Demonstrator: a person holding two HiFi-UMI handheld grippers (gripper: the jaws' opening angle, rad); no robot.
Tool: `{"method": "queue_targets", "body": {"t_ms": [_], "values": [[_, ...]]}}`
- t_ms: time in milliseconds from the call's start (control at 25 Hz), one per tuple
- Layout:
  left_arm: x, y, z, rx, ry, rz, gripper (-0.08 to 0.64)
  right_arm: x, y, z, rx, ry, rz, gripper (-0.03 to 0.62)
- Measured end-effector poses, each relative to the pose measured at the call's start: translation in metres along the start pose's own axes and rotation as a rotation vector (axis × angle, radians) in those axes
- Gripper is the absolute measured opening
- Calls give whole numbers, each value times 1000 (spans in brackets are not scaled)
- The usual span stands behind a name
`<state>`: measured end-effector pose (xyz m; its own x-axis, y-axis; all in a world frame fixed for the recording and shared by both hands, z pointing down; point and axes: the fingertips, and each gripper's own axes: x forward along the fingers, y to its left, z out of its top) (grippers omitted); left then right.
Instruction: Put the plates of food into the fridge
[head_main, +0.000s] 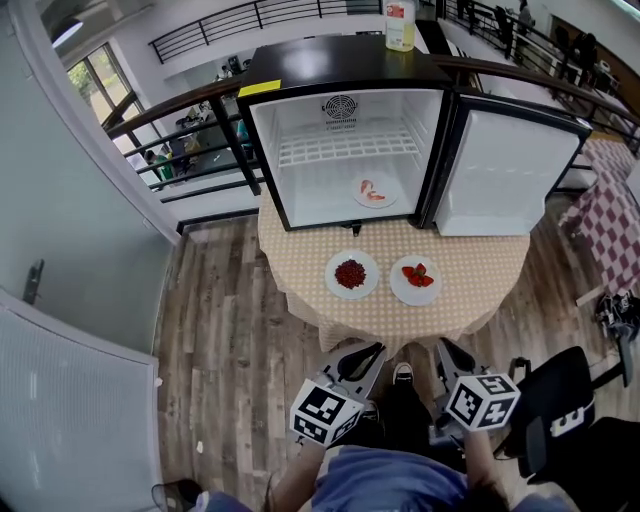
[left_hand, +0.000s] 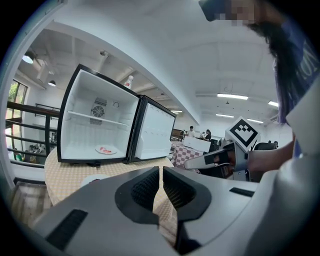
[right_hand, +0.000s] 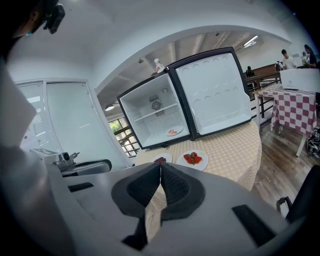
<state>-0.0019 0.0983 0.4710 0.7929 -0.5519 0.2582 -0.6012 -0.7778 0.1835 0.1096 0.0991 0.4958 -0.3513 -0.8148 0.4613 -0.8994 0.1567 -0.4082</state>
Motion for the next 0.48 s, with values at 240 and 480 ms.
{"method": "queue_targets", "body": {"t_ms": [240, 480], "values": [[24, 19, 0, 10, 27, 24, 17, 28, -23, 15, 17, 28, 5, 18], [68, 34, -13, 0, 104, 2, 18, 57, -58, 32, 16, 55, -12, 18]]}}
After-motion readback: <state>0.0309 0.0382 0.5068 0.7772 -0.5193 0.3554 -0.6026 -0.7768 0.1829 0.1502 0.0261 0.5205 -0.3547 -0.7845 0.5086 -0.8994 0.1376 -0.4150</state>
